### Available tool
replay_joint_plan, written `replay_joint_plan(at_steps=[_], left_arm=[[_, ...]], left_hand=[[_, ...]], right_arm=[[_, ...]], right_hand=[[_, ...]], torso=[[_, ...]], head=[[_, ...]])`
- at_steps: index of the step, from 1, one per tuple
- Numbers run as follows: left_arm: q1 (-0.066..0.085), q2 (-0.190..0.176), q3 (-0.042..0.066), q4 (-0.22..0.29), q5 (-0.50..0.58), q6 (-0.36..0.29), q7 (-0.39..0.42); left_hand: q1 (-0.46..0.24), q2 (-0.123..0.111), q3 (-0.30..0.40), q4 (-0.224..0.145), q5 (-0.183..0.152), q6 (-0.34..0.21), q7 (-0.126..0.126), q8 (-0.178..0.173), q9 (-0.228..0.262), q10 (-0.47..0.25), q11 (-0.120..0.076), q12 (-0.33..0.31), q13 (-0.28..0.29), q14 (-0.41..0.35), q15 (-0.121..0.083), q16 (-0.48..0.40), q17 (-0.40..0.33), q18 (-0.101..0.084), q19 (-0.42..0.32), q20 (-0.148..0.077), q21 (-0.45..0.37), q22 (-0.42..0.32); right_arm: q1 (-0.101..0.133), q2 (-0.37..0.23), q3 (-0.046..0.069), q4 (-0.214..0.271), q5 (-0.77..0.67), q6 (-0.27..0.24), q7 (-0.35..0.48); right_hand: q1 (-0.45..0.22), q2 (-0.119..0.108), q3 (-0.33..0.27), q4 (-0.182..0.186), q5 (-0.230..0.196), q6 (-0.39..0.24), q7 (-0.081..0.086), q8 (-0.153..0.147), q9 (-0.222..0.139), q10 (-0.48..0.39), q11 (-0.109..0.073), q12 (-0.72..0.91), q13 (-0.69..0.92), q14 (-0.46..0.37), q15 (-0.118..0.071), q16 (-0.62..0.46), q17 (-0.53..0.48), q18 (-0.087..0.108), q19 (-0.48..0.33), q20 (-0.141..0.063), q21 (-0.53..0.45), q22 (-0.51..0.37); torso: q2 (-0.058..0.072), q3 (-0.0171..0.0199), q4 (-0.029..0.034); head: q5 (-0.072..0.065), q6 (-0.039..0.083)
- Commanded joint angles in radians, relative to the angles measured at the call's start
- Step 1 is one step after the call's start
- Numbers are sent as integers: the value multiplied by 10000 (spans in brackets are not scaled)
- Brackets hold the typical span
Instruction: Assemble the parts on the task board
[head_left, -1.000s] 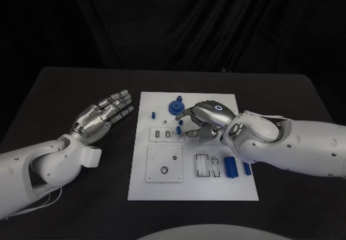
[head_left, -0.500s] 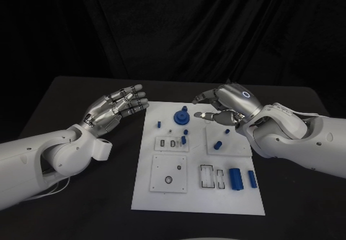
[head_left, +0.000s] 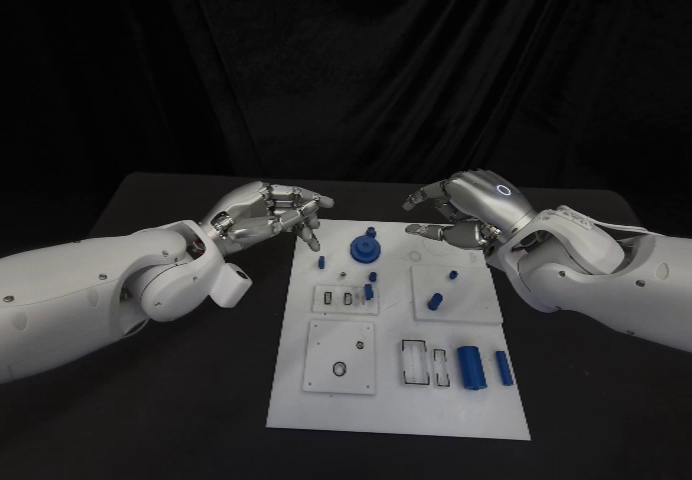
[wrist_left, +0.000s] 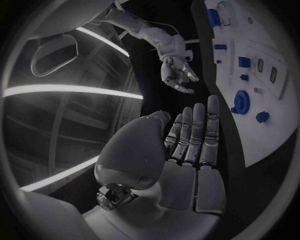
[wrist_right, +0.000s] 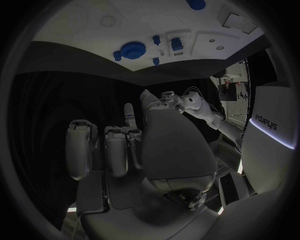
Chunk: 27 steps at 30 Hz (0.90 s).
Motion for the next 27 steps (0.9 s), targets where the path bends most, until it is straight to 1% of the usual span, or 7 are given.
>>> replay_joint_plan(at_steps=[1, 4, 7, 10, 13, 21, 27], left_arm=[[84, 248, 12, -235, -2236, -430, -1403], [122, 608, 12, -666, -2656, -226, -1759], [135, 899, 13, -1006, -2816, -38, -2044], [145, 1303, 14, -1378, -2952, 154, -2792], [148, 1551, 15, -1488, -3320, 105, -3473], [149, 2012, 16, -1272, -5271, -190, -5519], [149, 2310, 17, -1073, -6176, -142, -7394]], left_hand=[[-591, 163, -218, 40, -727, 108, 37, 28, 89, -212, -156, 889, 1451, 63, -128, 908, 666, -19, -120, -42, 546, 474], [-1086, 286, -415, 39, -1095, 311, 153, 145, 181, 566, -236, 1519, 2843, 189, -181, 1485, 1087, 51, -25, -72, 1027, 876], [-1949, 480, -1020, 43, -1291, 514, 197, 332, 307, 2812, -359, 2641, 5081, 2375, -299, 2668, 3376, 93, 41, -116, 1667, 1432], [-2044, 867, -1649, 99, -1361, 495, 114, 577, 647, 7582, -620, 4755, 8999, 7164, -583, 4417, 8042, -62, 1025, -300, 4135, 3925], [-1898, 939, -1879, 45, -1549, 401, 130, 667, 797, 9264, -626, 5271, 10117, 8658, -562, 4560, 9378, -337, 2382, -348, 5482, 5859], [-1657, 938, -2272, -1, -2326, 1810, -334, 1894, 2014, 10043, -1044, 5473, 10582, 9254, -977, 4556, 9903, -1120, 7014, -593, 7772, 9998], [-1782, 815, -2410, -17, -2510, 1910, -637, 2866, 3490, 10043, -1354, 5473, 10582, 9254, -1325, 4556, 9903, -1214, 7447, -925, 7870, 10313]], right_arm=[[-83, -20, 5, -107, 433, 732, -204], [-152, -7, 4, -219, 653, 992, -281], [-199, 14, 4, -295, 736, 1074, -314], [-258, 48, 4, -402, 805, 1243, -447], [-282, 78, 4, -475, 831, 1384, -549], [-302, 67, 4, -566, 853, 1497, -646], [-306, 39, 4, -547, 856, 1509, -682]], right_hand=[[40, 124, 64, 5, 93, 69, 24, 38, -18, 1042, -31, 26, 2628, 1057, -16, 29, 2635, -82, 351, -34, -42, 2220], [53, 163, 80, 0, 133, 83, 45, 37, -27, 1042, -19, 26, 2628, 1057, -12, 29, 2635, -77, 341, -33, -60, 2214], [59, 179, 86, -2, 147, 89, 56, 36, -32, 1042, -12, 26, 2628, 1057, -8, 29, 2635, -74, 333, -31, -74, 2210], [130, 236, 123, -43, 227, 108, 73, 29, -54, 1042, 6, 26, 2628, 1057, 5, 29, 2635, -73, 332, -24, -81, 2207], [251, 300, 178, -111, 491, 141, 105, 18, -90, 1042, 31, 26, 2628, 1057, 24, 29, 2635, -73, 334, -11, -81, 2207], [416, 362, 255, -215, 879, 209, 130, 9, -145, 1042, 53, 26, 2628, 1057, 43, 29, 2635, -72, 338, 9, -83, 2206], [435, 373, 268, -228, 958, 230, 139, 12, -153, 1042, 59, 26, 2628, 1057, 48, 29, 2635, -72, 338, 13, -84, 2205]], torso=[[-221, 101, -19], [-370, 184, -47], [-437, 232, -68], [-558, 313, -95], [-607, 339, -117], [-829, 501, -207], [-856, 612, -333]], head=[[-21, -43], [40, -128], [73, -128], [106, -154], [153, -206], [311, -527], [420, -744]])
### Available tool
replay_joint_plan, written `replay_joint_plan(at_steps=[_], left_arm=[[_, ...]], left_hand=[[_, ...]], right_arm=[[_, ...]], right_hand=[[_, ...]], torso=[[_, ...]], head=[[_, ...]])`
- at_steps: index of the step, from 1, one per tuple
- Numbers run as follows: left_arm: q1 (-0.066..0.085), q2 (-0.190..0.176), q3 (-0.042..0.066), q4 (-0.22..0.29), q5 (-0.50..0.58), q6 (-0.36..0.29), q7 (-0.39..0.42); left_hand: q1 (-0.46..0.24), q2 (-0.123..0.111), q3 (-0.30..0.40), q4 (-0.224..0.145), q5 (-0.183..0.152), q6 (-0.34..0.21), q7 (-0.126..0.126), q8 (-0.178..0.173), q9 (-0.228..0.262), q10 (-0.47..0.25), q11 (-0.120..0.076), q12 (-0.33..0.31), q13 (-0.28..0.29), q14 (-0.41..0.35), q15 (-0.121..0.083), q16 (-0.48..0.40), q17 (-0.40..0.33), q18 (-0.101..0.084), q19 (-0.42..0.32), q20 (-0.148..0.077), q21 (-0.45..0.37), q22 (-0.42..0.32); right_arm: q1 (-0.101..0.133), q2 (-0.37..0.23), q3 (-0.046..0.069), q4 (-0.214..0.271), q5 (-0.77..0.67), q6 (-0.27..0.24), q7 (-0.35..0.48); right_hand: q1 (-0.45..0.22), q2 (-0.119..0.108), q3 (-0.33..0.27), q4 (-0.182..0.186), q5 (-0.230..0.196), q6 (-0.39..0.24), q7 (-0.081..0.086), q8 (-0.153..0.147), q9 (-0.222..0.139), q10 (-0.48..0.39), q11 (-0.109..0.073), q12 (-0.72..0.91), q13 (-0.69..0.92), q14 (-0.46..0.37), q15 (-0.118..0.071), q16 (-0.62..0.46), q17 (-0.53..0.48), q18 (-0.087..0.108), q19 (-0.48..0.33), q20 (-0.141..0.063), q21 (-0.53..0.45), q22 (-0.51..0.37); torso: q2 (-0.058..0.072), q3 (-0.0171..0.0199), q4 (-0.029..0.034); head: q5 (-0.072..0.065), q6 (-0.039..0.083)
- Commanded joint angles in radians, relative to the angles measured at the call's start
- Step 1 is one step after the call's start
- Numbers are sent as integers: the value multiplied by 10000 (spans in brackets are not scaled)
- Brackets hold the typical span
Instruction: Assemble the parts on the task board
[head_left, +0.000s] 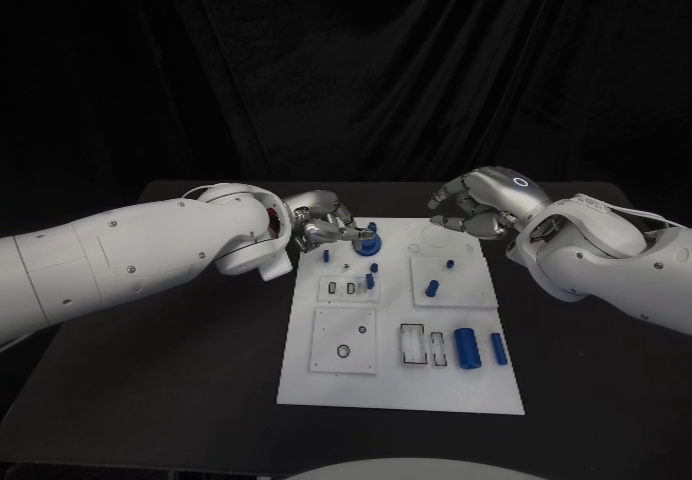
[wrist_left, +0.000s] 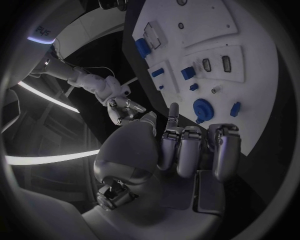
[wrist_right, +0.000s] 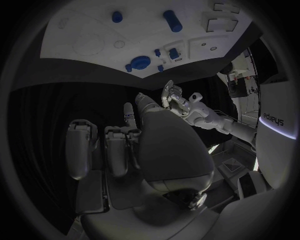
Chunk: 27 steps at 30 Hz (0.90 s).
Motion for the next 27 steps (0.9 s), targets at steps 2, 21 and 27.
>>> replay_joint_plan(at_steps=[2, 21, 27], left_arm=[[20, 215, 12, 106, -1577, 127, -2484], [14, 945, 12, 286, -2250, 813, -4391], [3, 1112, 11, 245, -2259, 1123, -4725]], left_hand=[[-344, -171, -268, 1, -173, -9, -219, 691, 1096, 1054, -210, 33, 2612, 1037, -219, 26, 2627, -149, 238, -174, 84, 1635], [-1071, -302, -874, 15, -258, 397, -788, 1683, 4302, 1054, -791, 33, 2612, 1037, -823, 26, 2627, -199, 540, -780, 62, 1785], [-1185, -189, -903, 10, -145, 416, -808, 1563, 4472, 1054, -822, 33, 2612, 1037, -861, 26, 2627, -197, 550, -819, 49, 1775]], right_arm=[[-23, -29, 3, 38, 41, 169, -272], [-72, 0, 3, 81, 40, 173, -401], [-89, 8, 3, 111, -69, 180, -468]], right_hand=[[87, 24, 61, -20, 55, 82, 1, 12, -17, 1042, 60, 26, 2631, 1057, 48, 29, 2635, -71, 338, 13, -40, 2208], [116, 18, 75, -47, 201, 79, 31, -10, -46, 1042, 87, 26, 2631, 1057, 63, 29, 2635, -46, 283, 23, -143, 2174], [141, 20, 90, -67, 274, 78, 46, -21, -62, 1042, 103, 26, 2631, 1057, 76, 29, 2635, -39, 269, 32, -169, 2165]], torso=[[-24, 128, -150], [-45, 104, -95], [-23, 120, -116]], head=[[93, -164], [-49, -591], [-43, -688]])
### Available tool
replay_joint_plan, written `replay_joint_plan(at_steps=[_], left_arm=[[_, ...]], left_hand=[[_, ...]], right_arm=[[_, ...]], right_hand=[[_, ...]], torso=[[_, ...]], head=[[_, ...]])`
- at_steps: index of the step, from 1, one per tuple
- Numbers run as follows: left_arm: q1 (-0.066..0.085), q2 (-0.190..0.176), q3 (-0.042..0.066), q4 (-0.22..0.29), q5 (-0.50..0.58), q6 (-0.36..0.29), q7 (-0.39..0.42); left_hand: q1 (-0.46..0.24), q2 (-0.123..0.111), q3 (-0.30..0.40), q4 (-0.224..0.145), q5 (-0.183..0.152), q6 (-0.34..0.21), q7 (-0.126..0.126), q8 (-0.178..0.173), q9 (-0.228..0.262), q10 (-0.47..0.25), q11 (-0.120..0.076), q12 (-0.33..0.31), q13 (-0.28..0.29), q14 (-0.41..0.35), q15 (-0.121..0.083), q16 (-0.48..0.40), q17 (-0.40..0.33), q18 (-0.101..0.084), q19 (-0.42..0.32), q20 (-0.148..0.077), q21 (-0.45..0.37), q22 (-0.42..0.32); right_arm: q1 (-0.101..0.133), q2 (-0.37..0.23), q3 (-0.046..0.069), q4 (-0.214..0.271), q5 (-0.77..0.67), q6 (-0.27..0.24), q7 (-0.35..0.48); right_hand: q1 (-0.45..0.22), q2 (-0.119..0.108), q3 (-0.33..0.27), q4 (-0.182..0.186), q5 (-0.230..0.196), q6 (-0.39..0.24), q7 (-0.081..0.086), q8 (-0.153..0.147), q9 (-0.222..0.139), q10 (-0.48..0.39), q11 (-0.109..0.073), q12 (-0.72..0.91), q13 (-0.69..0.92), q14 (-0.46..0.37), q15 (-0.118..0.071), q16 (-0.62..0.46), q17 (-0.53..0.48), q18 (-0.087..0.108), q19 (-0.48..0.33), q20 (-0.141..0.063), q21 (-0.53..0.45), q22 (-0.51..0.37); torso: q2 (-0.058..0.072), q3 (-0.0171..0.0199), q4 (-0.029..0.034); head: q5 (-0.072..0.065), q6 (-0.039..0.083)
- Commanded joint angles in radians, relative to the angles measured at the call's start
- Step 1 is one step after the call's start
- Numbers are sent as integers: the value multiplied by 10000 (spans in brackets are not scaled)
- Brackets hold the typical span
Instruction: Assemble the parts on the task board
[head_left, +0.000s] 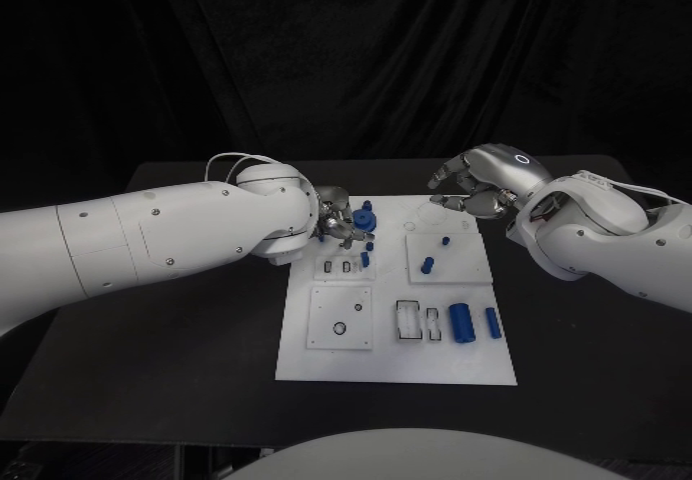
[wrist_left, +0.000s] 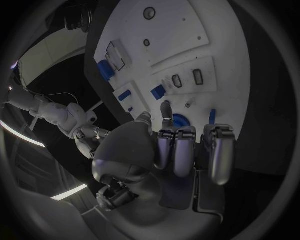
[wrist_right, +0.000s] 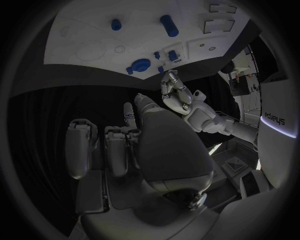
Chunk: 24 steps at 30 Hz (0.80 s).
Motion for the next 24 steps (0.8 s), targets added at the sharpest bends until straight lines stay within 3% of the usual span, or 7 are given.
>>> replay_joint_plan(at_steps=[1, 12, 15, 24], left_arm=[[2, 124, 9, -36, -119, 467, -516], [-34, 391, 8, -257, -121, 446, -537], [-58, 429, 8, -308, -121, 422, -472], [-177, 543, 8, -432, -121, 424, -327]], left_hand=[[-115, 28, -77, -5, 109, 15, -47, -98, 73, 1041, -94, 33, 2615, 1040, -89, 26, 2630, -205, 356, -83, 9, 1781], [-154, 44, -117, -34, 296, 113, -77, -256, 227, 1041, -125, 33, 2615, 1040, -121, 26, 2630, -195, 343, -118, -19, 1743], [-75, 108, -55, -59, 203, 120, -79, -403, 285, 1041, -131, 33, 2615, 1040, -130, 26, 2630, -185, 319, -132, -45, 1706], [20, 143, 23, -95, 166, 153, -71, -618, 333, 1041, -129, 33, 2615, 1040, -133, 26, 2630, -185, 321, -139, -59, 1701]], right_arm=[[-37, 0, 6, 22, -128, 46, -260], [-85, 9, 7, 49, -167, -50, -171], [-88, 29, 7, 43, -169, -63, -157], [-90, 44, 7, 39, -170, -117, -128]], right_hand=[[99, -22, 34, -11, 47, 43, 11, -21, -12, 1080, 65, 26, 2633, 1057, 76, 29, 2635, -39, 269, 32, -44, 2167], [88, 4, 56, -1, 177, 49, 30, -38, -39, 1080, 87, 26, 2633, 1057, 97, 29, 2635, -24, 236, 50, -106, 2147], [94, 5, 64, -6, 215, 50, 33, -43, -47, 1080, 89, 26, 2633, 1057, 100, 29, 2635, -11, 206, 54, -162, 2128], [100, 0, 74, -11, 258, 55, 38, -50, -60, 1080, 97, 26, 2633, 1057, 106, 29, 2635, 19, 139, 62, -283, 2088]], torso=[[18, 16, -21], [-1, 30, 9], [-6, 27, 26], [-3, 23, -10]], head=[[14, -28], [-119, -127], [-133, -107], [-129, -182]])
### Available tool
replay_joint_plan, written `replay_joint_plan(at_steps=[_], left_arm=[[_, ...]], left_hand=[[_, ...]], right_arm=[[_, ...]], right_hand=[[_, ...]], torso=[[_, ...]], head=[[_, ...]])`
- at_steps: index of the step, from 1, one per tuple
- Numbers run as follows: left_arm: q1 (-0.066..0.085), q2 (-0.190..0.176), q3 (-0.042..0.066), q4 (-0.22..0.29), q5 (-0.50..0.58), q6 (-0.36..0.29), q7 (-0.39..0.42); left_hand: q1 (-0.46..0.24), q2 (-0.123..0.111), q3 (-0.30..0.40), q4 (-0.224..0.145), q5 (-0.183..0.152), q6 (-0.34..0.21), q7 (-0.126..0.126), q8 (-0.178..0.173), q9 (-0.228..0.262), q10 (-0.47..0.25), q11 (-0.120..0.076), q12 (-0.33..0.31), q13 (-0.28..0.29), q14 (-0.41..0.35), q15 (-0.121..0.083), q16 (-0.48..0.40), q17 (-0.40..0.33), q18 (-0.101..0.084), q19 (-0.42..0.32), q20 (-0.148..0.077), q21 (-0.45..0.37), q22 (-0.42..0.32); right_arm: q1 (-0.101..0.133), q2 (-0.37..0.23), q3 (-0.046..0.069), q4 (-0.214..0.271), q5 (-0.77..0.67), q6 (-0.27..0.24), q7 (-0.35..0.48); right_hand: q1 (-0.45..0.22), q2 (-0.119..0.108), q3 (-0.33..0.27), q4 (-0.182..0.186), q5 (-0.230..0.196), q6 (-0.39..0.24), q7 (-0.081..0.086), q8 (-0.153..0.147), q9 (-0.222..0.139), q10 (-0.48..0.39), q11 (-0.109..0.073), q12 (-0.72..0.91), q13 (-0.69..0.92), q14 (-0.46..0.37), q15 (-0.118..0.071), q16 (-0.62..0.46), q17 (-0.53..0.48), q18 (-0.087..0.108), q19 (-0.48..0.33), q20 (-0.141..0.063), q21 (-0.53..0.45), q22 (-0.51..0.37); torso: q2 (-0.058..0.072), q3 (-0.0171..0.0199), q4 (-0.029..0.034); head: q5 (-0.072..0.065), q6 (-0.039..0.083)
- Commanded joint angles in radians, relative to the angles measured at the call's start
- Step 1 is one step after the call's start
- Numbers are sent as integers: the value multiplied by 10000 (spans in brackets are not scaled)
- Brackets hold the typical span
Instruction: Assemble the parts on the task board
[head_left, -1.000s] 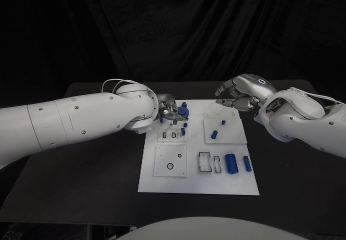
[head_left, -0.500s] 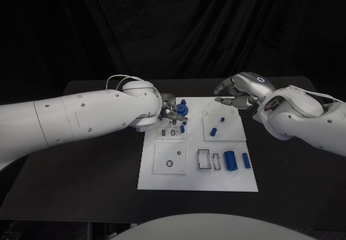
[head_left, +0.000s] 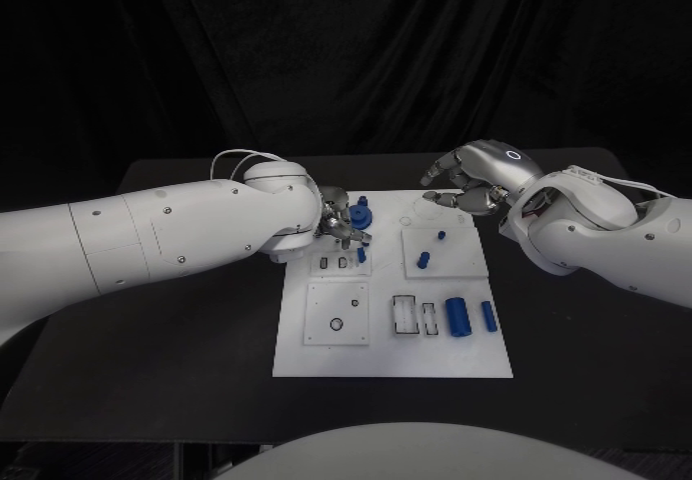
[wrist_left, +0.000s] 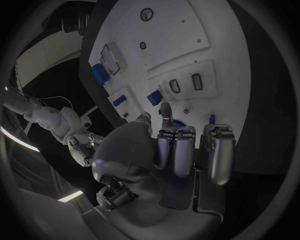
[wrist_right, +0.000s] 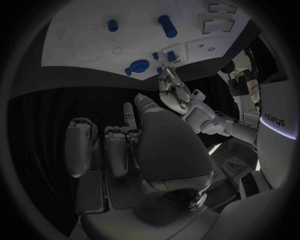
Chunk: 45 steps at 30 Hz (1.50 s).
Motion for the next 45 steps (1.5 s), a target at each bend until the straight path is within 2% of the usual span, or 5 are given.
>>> replay_joint_plan(at_steps=[1, 17, 27, 45], left_arm=[[-40, 54, 9, -27, -16, 62, 190], [-150, 184, 9, -133, -17, 182, 302], [-255, 252, 9, -239, -17, 304, 298], [-384, 354, 9, -261, -17, 484, 325]], left_hand=[[43, 86, 61, -23, -19, 79, 1, -85, 23, 1041, -61, 34, 2616, 1039, -63, 26, 2632, -185, 322, -69, -58, 1703], [100, 94, 111, -43, 50, 142, -2, -173, 60, 1041, -65, 34, 2616, 1039, -66, 26, 2632, -183, 321, -73, -66, 1697], [199, 86, 191, -98, 107, 178, -3, -322, 94, 1041, -68, 34, 2616, 1039, -70, 26, 2632, -174, 299, -77, -91, 1664], [448, 45, 435, -274, 134, 262, -11, -655, 172, 1041, -76, 34, 2616, 1039, -80, 26, 2632, -165, 282, -87, -125, 1635]], right_arm=[[-23, -9, 5, 18, -86, -108, -91], [-24, 2, 5, -16, -86, -117, -88], [-24, 3, 5, -23, -86, -120, -85], [-26, 36, 5, -82, -86, -120, -83]], right_hand=[[102, 2, 75, -11, 58, 55, 38, -50, -18, 1042, 61, 26, 2634, 1029, 78, 29, 2635, 20, 139, 62, -33, 2081], [103, -2, 76, -13, 65, 58, 39, -51, -21, 1042, 63, 26, 2634, 1029, 80, 29, 2635, 25, 126, 64, -56, 2073], [103, -2, 76, -13, 65, 58, 39, -51, -21, 1042, 63, 26, 2634, 1029, 80, 29, 2635, 25, 126, 64, -56, 2073], [105, -7, 77, -16, 72, 64, 41, -51, -25, 1042, 65, 26, 2634, 1029, 81, 29, 2635, 27, 123, 66, -64, 2071]], torso=[[-4, 1, -12], [-10, 10, -2], [-17, 18, 1], [-26, 22, 0]], head=[[16, -47], [-7, -164], [-49, -164], [-42, -164]])
